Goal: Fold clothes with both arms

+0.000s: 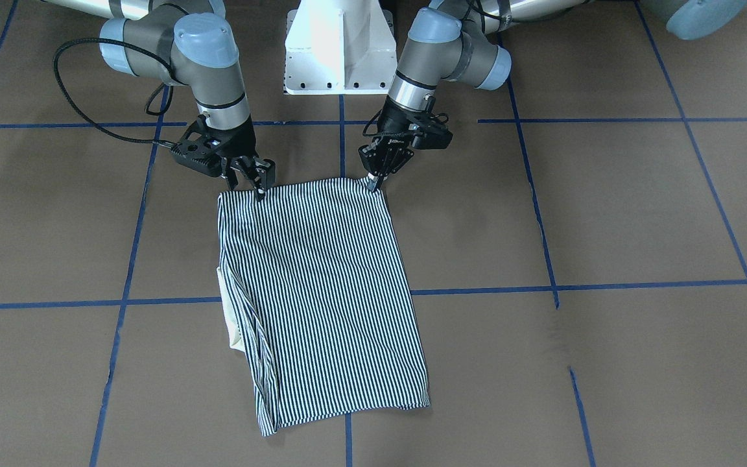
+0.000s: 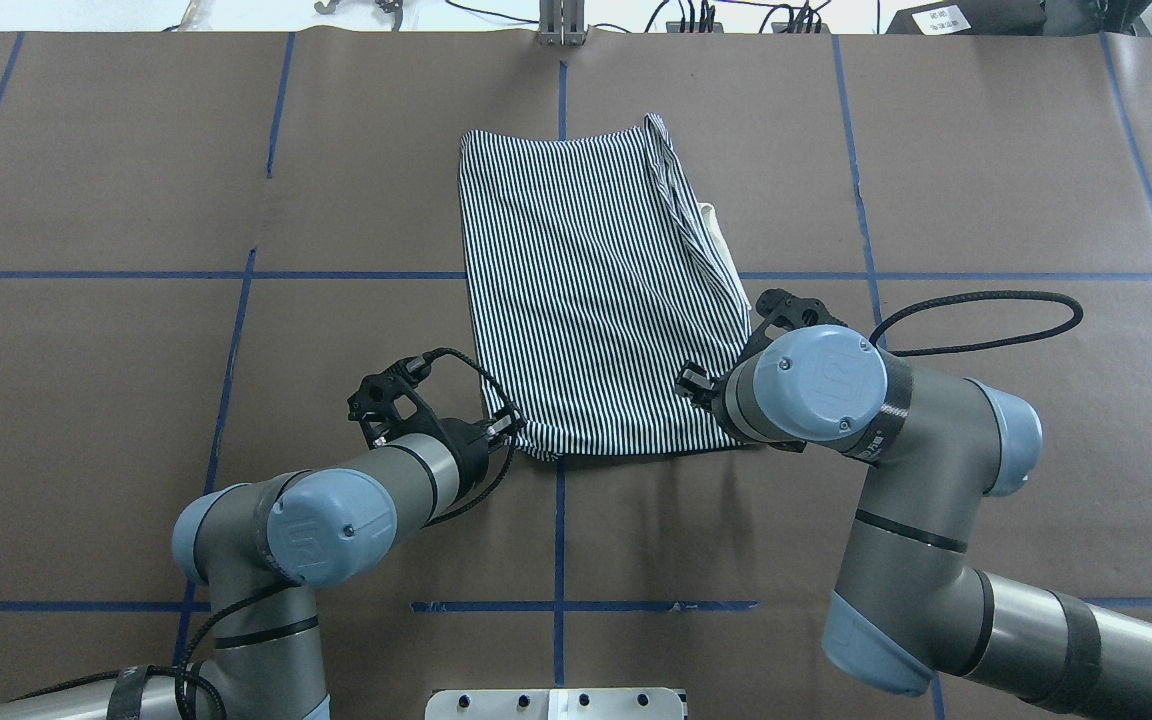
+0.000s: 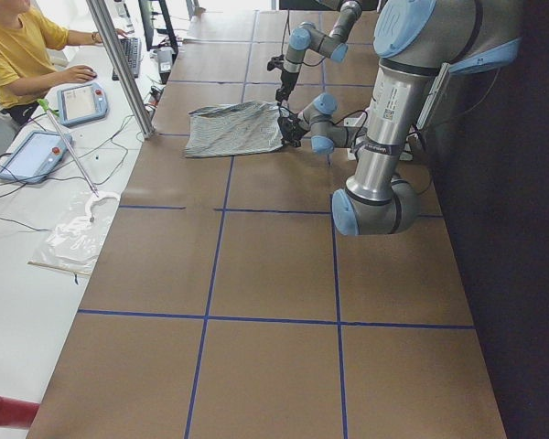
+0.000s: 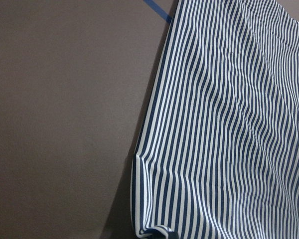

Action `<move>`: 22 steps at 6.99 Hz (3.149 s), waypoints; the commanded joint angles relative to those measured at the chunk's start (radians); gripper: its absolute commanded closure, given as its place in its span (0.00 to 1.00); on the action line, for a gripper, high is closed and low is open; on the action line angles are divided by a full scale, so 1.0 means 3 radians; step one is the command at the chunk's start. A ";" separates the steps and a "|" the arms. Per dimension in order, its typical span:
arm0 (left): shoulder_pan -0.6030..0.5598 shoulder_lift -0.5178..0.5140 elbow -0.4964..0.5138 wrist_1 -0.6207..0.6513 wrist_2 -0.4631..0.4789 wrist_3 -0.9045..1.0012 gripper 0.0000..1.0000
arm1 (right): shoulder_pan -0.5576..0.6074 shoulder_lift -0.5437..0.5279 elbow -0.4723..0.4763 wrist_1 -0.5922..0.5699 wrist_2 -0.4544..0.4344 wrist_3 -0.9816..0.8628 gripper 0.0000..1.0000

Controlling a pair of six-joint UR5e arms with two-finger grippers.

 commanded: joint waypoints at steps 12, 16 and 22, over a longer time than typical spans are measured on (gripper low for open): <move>-0.0046 0.0000 -0.0173 0.0010 -0.0010 0.0349 1.00 | -0.0084 0.0198 -0.0366 -0.0029 -0.0091 -0.0051 0.36; -0.0051 0.0000 -0.0173 0.0005 -0.0010 0.0349 1.00 | -0.0100 0.0193 -0.0376 -0.0029 -0.0097 -0.0062 0.93; -0.0051 0.0000 -0.0137 0.0000 -0.0010 0.0349 1.00 | -0.0049 0.0249 -0.0330 -0.0150 -0.0092 -0.0062 1.00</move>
